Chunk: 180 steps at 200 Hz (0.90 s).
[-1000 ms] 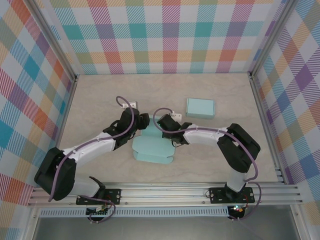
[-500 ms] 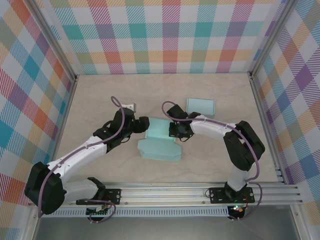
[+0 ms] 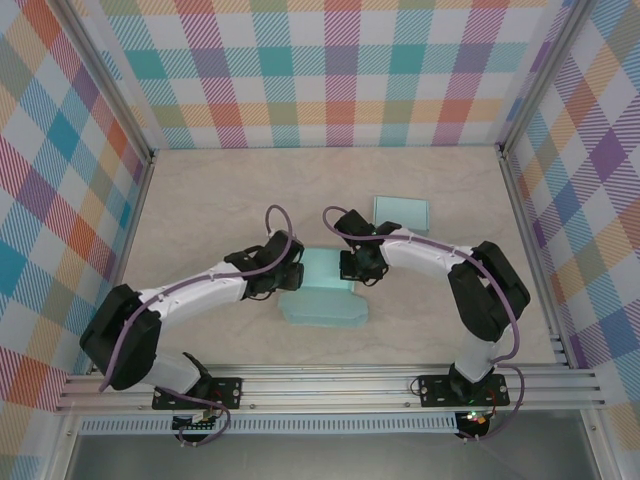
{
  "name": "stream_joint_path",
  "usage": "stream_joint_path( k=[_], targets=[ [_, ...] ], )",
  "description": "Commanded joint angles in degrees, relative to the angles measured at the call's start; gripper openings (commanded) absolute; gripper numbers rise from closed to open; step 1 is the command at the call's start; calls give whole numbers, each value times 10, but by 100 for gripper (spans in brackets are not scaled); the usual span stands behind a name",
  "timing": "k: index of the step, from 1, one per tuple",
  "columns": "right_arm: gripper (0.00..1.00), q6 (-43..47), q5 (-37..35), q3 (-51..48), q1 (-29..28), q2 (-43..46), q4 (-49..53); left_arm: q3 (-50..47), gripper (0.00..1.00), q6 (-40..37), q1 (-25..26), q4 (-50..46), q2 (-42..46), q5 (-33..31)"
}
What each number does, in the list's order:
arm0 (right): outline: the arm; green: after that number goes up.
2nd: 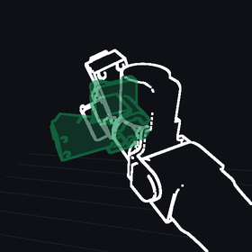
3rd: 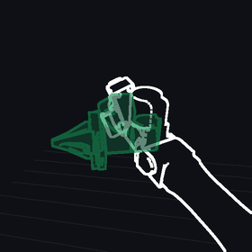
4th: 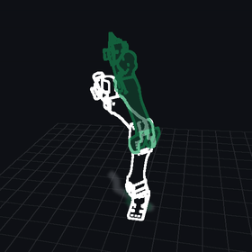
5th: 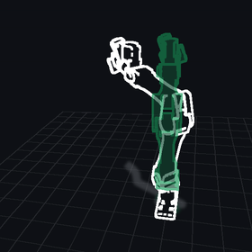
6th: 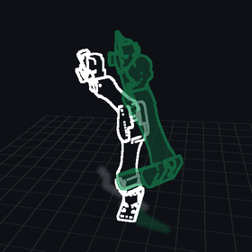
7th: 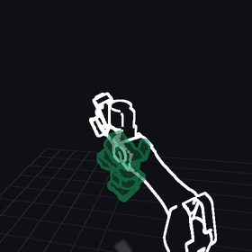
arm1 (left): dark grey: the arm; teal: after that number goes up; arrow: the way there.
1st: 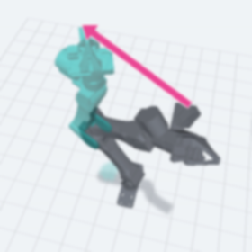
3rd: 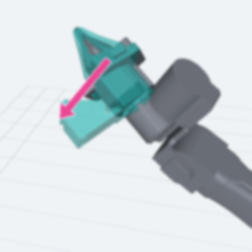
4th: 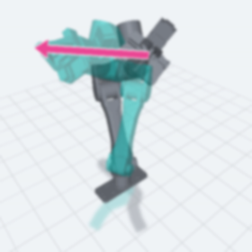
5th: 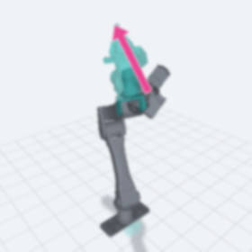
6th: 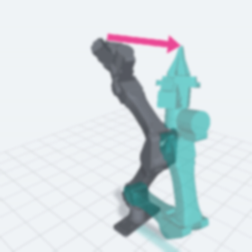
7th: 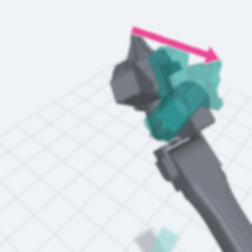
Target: Fold the paper box
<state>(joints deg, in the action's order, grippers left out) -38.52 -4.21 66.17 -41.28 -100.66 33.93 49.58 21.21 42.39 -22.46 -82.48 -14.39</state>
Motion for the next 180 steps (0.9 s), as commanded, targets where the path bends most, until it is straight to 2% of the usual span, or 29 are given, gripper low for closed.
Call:
stream_joint_path(
  k=[1,21,38,65,95,112,125,151,168,180],
  targets=[
    [0,-10,7,9,-3,8,8,25,41,-1,21,-31,-26,-70],
    [0,-23,12,-2,-4,14,-5,45,32,8,41,-62,-66,-164],
    [0,-26,10,-3,-6,15,-9,68,29,14,59,-86,-105,-219],
    [0,-29,5,-3,-9,10,-11,97,29,35,70,-106,-160,-236],
    [0,-31,0,-4,-13,8,-10,94,28,47,75,-79,-166,-199],
    [0,-31,-3,-5,-14,8,-10,91,13,46,75,-65,-163,-189],
    [0,-33,-1,-6,-14,7,-11,96,0,48,75,-76,-170,-207],
    [0,-37,-3,-10,-17,9,-11,107,0,59,75,-110,-188,-267],
    [0,-37,-4,-11,-17,10,-9,113,0,59,75,-119,-197,-282],
    [0,-38,-7,-12,-17,8,-6,114,7,53,75,-112,-192,-267]
  ],
)
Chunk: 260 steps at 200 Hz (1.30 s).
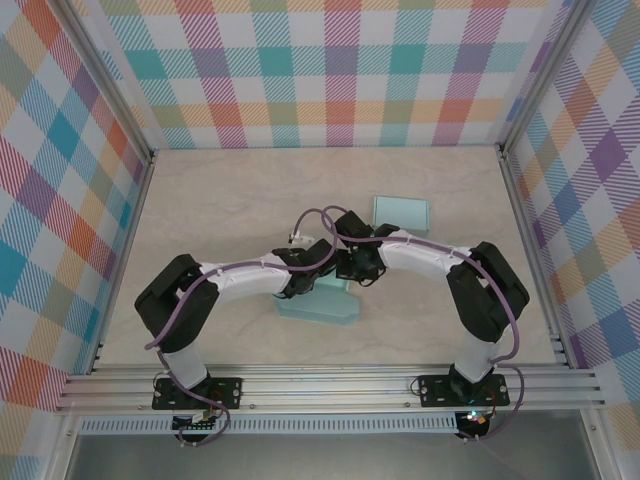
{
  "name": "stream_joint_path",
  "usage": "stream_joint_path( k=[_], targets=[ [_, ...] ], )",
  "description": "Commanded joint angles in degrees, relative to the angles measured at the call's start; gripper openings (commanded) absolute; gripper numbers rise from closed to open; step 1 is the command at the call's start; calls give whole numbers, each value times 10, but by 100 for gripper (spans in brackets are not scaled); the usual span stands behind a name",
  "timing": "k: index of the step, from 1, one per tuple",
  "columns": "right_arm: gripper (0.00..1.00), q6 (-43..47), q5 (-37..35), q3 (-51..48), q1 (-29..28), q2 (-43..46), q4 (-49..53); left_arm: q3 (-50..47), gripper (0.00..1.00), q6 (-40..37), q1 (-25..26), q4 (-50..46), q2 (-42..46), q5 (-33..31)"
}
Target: Fold the paper box
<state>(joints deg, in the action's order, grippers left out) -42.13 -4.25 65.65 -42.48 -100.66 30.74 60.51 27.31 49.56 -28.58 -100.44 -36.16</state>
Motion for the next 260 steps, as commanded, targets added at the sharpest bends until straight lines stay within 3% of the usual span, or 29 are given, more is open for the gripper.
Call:
stream_joint_path(
  k=[1,11,44,98,136,196,260],
  targets=[
    [0,-1,-7,-6,-5,7,25,5,9,-9,3,-50,-12,-47],
    [0,1,-11,-4,-5,5,32,-1,24,-13,3,-31,4,-20],
    [0,26,-13,14,-3,3,61,-35,59,-29,3,31,107,59],
    [0,102,47,62,7,-15,144,-75,94,-56,0,35,294,92],
    [0,171,72,116,13,-58,239,-126,100,-32,-27,38,385,76],
    [0,183,-64,179,13,-138,296,-186,100,7,-55,49,467,20],
    [0,187,-181,274,13,-273,321,-193,100,33,-57,29,479,-33]
  ],
)
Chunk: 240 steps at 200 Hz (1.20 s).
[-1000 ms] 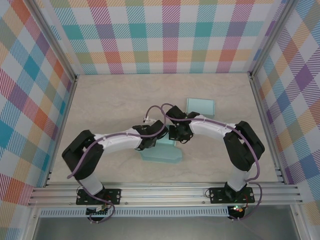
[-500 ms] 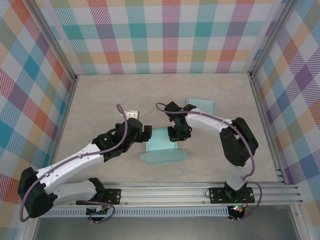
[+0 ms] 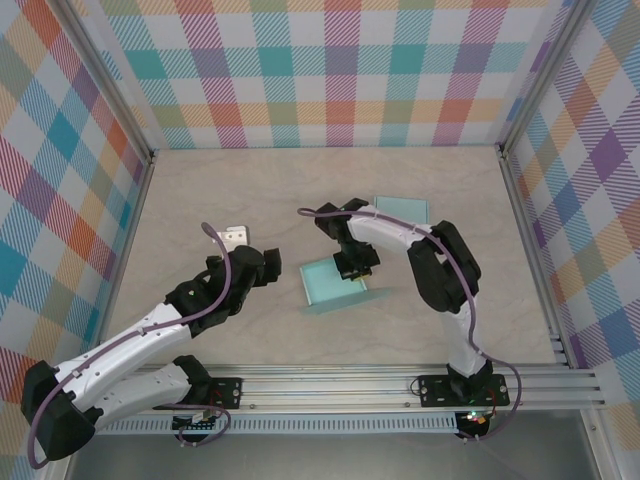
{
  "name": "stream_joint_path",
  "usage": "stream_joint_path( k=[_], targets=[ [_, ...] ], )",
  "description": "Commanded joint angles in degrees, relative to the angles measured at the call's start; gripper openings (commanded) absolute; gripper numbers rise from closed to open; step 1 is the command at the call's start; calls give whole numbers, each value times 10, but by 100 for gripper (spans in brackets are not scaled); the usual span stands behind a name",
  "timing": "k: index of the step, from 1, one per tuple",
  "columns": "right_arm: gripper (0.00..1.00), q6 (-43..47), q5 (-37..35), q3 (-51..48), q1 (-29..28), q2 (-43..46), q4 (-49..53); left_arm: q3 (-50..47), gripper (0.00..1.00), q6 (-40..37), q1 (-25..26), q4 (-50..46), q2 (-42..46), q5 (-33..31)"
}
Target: Fold the paper box
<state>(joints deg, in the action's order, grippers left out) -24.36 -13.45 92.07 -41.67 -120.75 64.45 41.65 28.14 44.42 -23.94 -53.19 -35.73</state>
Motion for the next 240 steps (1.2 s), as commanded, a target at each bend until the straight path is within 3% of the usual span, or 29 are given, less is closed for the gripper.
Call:
stream_joint_path(
  k=[1,40,90,120,154,202,240],
  targets=[
    [0,9,-90,12,5,-75,-16,-5,100,26,-5,-18,7,-38],
    [0,16,-95,42,-1,-130,-21,-11,100,57,-5,-38,12,-84],
    [0,33,-123,73,-27,-178,-15,-16,100,64,-5,-16,11,-90],
    [30,41,-124,73,-29,-139,-11,-15,100,56,-5,14,-3,-79],
    [53,59,-122,69,-29,-77,-17,-28,100,43,-5,45,-3,-56],
    [74,79,-110,94,-30,-7,-2,-44,100,7,-5,76,-12,-28],
    [84,90,-91,100,-30,81,-9,9,100,-21,-12,23,-98,-53]
  ],
)
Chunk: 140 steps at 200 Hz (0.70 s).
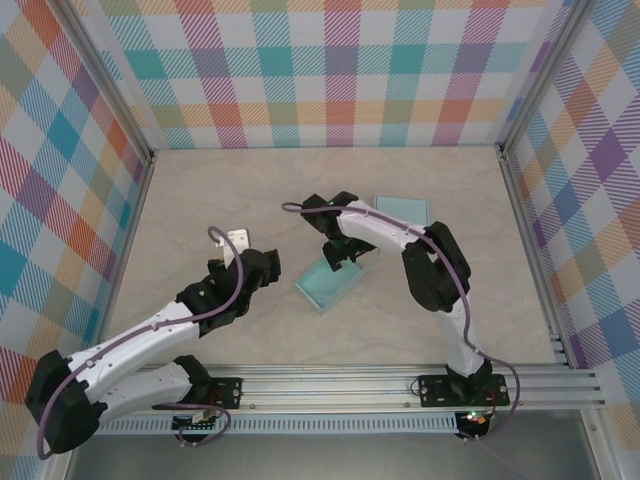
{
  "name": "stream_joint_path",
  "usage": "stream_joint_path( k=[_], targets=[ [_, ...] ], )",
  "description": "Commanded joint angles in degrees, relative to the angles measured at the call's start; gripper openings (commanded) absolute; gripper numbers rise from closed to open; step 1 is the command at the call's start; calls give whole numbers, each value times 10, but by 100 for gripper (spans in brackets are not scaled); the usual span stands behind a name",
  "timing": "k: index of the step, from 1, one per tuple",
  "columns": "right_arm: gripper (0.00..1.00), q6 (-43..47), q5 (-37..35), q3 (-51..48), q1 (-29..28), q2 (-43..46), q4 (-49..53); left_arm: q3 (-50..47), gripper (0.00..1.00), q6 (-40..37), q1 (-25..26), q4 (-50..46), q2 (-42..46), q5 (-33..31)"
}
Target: Fold the paper box
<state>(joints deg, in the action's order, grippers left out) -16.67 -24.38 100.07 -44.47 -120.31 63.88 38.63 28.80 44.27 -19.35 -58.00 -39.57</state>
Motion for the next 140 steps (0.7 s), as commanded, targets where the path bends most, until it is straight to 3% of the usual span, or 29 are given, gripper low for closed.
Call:
stream_joint_path(
  k=[1,35,63,105,140],
  targets=[
    [84,13,19,20,-2,79,-4,41,100,-28,-11,-25,-53,-15],
    [100,8,22,10,-2,176,-15,78,100,-46,-29,-34,-142,-11],
    [100,-25,-9,-55,-1,284,-34,83,100,-59,-52,-2,-196,19],
    [100,-124,-51,-246,5,484,-83,80,100,-62,-87,63,-261,107],
    [100,-214,-22,-431,23,613,-142,95,100,-67,-88,71,-312,115]
  ],
)
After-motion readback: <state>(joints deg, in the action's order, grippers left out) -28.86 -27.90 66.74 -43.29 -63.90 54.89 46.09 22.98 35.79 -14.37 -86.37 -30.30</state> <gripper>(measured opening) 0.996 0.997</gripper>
